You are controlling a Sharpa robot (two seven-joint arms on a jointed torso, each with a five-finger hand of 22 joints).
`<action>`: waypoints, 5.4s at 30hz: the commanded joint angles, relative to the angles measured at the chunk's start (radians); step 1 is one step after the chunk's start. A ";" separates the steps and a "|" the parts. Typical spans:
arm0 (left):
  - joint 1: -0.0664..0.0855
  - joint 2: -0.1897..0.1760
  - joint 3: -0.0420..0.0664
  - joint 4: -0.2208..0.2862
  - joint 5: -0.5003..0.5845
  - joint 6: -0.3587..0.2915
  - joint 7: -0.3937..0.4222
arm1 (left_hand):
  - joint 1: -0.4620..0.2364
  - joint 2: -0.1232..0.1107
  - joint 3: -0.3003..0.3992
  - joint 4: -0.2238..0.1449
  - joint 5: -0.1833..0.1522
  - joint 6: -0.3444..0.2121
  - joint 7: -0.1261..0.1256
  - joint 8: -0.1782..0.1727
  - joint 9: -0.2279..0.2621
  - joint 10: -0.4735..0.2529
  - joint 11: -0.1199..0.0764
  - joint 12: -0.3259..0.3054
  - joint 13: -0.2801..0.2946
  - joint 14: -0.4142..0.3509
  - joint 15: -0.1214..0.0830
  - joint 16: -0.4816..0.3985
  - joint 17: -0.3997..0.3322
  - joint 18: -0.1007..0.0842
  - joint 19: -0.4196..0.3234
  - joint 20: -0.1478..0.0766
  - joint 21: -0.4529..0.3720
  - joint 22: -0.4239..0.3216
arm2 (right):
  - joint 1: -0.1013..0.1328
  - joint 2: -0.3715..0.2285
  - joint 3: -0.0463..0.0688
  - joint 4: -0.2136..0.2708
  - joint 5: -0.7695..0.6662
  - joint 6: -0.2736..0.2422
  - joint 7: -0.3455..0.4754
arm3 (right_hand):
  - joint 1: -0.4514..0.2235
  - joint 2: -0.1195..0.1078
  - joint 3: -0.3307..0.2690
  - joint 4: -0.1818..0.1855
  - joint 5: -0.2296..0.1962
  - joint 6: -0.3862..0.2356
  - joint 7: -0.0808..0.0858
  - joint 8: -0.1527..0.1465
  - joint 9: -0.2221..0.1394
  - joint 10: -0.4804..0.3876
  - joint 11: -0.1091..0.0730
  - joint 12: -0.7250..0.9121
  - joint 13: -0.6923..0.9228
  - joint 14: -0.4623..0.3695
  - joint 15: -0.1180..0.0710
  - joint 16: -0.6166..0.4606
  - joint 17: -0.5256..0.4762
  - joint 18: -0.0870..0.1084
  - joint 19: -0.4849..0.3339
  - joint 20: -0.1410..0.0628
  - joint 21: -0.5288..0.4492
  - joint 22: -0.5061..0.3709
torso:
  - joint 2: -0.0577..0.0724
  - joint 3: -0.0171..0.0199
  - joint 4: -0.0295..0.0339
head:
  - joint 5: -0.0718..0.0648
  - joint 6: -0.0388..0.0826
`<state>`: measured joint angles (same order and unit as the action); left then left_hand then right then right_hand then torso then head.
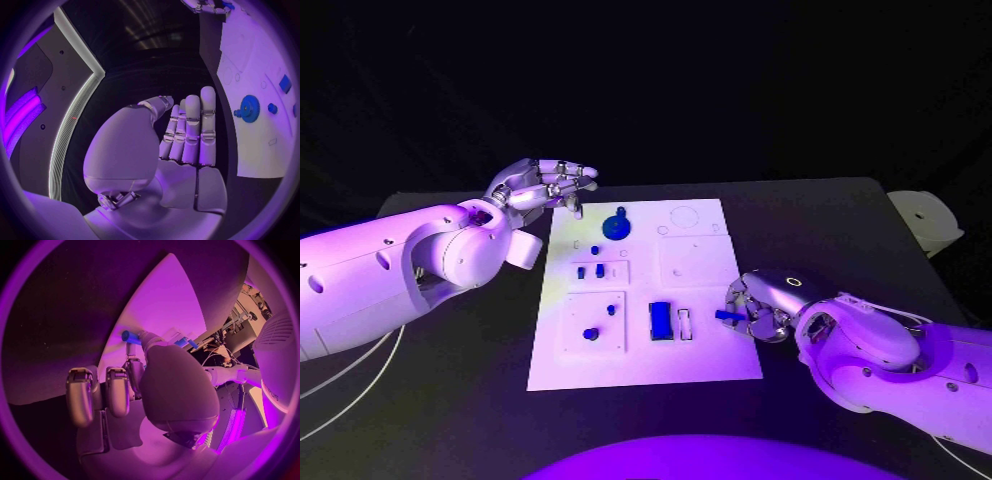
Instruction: Assemble the parts on the task board
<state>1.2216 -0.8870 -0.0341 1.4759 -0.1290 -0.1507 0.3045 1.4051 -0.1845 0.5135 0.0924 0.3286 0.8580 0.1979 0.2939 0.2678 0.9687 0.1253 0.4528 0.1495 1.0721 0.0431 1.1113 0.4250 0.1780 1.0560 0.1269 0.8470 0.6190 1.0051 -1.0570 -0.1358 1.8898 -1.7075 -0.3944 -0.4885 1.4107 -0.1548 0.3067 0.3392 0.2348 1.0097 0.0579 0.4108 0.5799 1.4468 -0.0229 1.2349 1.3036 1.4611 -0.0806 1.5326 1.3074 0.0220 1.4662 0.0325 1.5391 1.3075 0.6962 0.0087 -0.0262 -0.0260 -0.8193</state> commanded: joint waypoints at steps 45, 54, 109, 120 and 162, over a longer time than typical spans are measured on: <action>0.001 0.004 0.001 0.008 0.003 0.020 -0.001 | -0.007 0.002 0.007 -0.002 0.007 -0.006 0.000 0.001 -0.001 -0.010 0.000 0.004 0.000 -0.010 0.001 -0.003 -0.002 0.007 -0.009 0.001 -0.007 0.000 | 0.006 0.133 -0.007 0.004 0.345 -0.065 -0.040 | -0.322 -0.025 0.231 -0.130 0.024 0.015 -0.006 0.030 0.042 0.017 0.000 0.027 0.071 0.093 -0.004 0.007 0.176 -0.021 0.103 -0.009 0.025 0.261 | 0.001 0.0015 -0.0006 | -0.003 -0.012; 0.001 0.003 0.001 0.009 0.003 0.022 -0.003 | -0.009 0.002 0.008 -0.002 0.007 -0.007 0.000 0.002 -0.002 -0.011 0.000 0.005 0.000 -0.010 0.001 -0.003 -0.002 0.007 -0.009 0.002 -0.007 0.000 | 0.005 0.142 -0.007 -0.007 0.349 -0.062 -0.042 | -0.349 -0.015 0.206 -0.106 0.008 0.023 -0.008 0.032 0.043 0.020 -0.001 0.034 0.076 0.094 -0.005 0.008 0.179 -0.021 0.103 -0.010 0.027 0.262 | 0.001 0.0006 -0.0006 | -0.004 -0.013; 0.001 0.004 0.001 0.004 0.003 0.020 -0.004 | -0.016 0.008 0.011 0.002 0.008 -0.007 0.000 0.003 -0.002 -0.013 0.000 0.008 0.000 -0.011 0.002 -0.002 -0.004 0.007 -0.009 0.003 -0.008 -0.001 | 0.001 0.097 -0.007 0.018 0.284 -0.033 -0.006 | -0.245 -0.024 0.067 -0.130 -0.105 0.026 -0.013 0.020 0.037 0.019 -0.005 0.030 0.082 0.094 -0.009 0.008 0.181 -0.021 0.103 -0.013 0.025 0.262 | 0.000 0.0006 -0.0007 | -0.001 -0.016; 0.000 0.004 0.001 0.004 0.003 0.020 -0.004 | -0.015 0.009 0.012 0.002 0.008 -0.007 0.000 0.003 -0.002 -0.013 0.000 0.008 0.000 -0.011 0.002 -0.002 -0.004 0.007 -0.010 0.003 -0.009 -0.001 | 0.000 0.125 -0.007 -0.007 0.262 -0.032 -0.013 | -0.242 -0.027 0.066 -0.129 -0.120 0.029 -0.012 0.020 0.036 0.020 -0.004 0.032 0.083 0.094 -0.008 0.008 0.182 -0.021 0.103 -0.013 0.026 0.262 | 0.001 0.0000 0.0001 | -0.001 -0.011; -0.098 0.090 -0.005 -0.155 0.145 -0.095 0.217 | -0.024 -0.012 -0.108 0.119 -0.019 -0.085 -0.030 -0.004 -0.025 -0.017 0.044 -0.302 -0.086 -0.252 0.115 -0.779 -0.231 -0.001 -0.221 0.163 -0.751 -0.507 | 0.160 0.303 0.025 -0.600 1.477 0.001 0.914 | -0.106 -0.011 0.163 -0.147 -0.127 -0.153 0.132 -0.215 -0.131 -0.388 0.165 -1.119 -1.036 -0.435 0.181 -1.198 -0.919 0.162 -0.470 0.179 -1.477 -0.705 | -0.095 -0.0368 0.0005 | 0.001 0.178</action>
<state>1.1282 -0.8039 -0.0401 1.3289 -0.0427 -0.2055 0.4478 1.3742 -0.1946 0.4106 0.2109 0.3111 0.7772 0.1675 0.2933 0.2451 0.9560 0.1702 0.1602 0.0642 0.8262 0.1559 0.3465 0.1975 0.1779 0.8377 0.2876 0.1080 0.1208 1.1641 -0.7617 -0.1117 1.3094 -0.3923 -0.4904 0.3177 1.3053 -0.1734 0.4689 0.1961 0.1095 0.8532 0.1906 0.1984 0.4515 1.0544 0.1448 0.1202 0.2773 1.0257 0.0950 0.3433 0.3934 0.1704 1.0013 0.2114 0.0633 0.6130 0.6128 -0.0271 -0.0293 -0.0282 -0.6566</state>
